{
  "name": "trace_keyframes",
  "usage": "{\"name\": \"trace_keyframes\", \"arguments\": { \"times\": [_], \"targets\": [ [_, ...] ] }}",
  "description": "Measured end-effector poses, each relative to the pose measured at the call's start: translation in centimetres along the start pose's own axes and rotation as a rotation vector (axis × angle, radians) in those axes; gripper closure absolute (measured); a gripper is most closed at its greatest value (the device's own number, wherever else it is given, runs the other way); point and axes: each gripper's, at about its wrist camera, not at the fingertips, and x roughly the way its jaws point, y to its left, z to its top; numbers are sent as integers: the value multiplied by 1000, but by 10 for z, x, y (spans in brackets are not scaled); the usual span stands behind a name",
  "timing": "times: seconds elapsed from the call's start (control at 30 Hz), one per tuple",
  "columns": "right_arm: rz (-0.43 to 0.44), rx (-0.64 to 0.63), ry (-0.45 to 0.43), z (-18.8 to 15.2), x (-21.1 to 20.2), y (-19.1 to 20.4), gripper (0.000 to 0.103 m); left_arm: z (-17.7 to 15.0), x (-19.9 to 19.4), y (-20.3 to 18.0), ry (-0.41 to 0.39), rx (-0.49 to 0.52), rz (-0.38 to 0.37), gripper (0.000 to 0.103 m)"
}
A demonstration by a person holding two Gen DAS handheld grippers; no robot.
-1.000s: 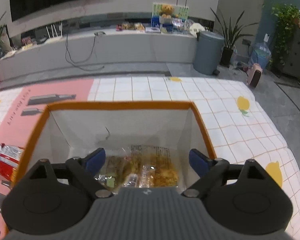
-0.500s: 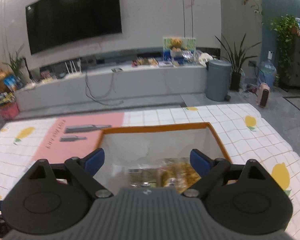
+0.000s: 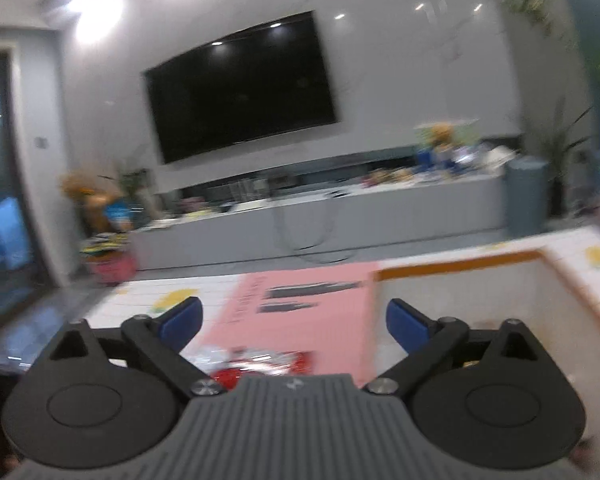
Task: Organize snacks
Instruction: 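Move both tools back over the white strip pack and red bag, then grasp the white strip pack with the left gripper and lift it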
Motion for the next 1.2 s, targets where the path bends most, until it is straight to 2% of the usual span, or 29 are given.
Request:
{"name": "trace_keyframes", "arguments": {
  "times": [0.1, 0.33, 0.57, 0.7, 0.77, 0.87, 0.97, 1.13, 1.2],
  "targets": [
    [24, 34, 40, -4, 10, 7, 6, 1, -1, 9, -14, 18, 40, 7],
    [14, -14, 73, -16, 33, 25, 6, 18, 0, 35, -54, 22, 134, 7],
    [36, -41, 123, -31, 55, 39, 5, 32, 16, 61, -25, -34, 181, 7],
    [53, -9, 210, -37, 79, 42, 4, 37, 28, 68, -33, -8, 179, 7],
    [27, 11, 229, -37, 87, 38, 4, 40, 40, 70, 10, 17, 149, 7],
    [-9, 61, 242, -35, 90, 31, 4, 43, 58, 70, 57, 69, 110, 7],
    [-7, 103, 247, -34, 90, 27, 4, 43, 80, 72, 89, 105, 111, 7],
    [-25, 93, 250, -33, 90, 26, 3, 40, 114, 81, 138, 120, 22, 7],
    [-29, 92, 250, -33, 91, 25, 3, 39, 121, 83, 139, 135, 19, 7]
  ]
}}
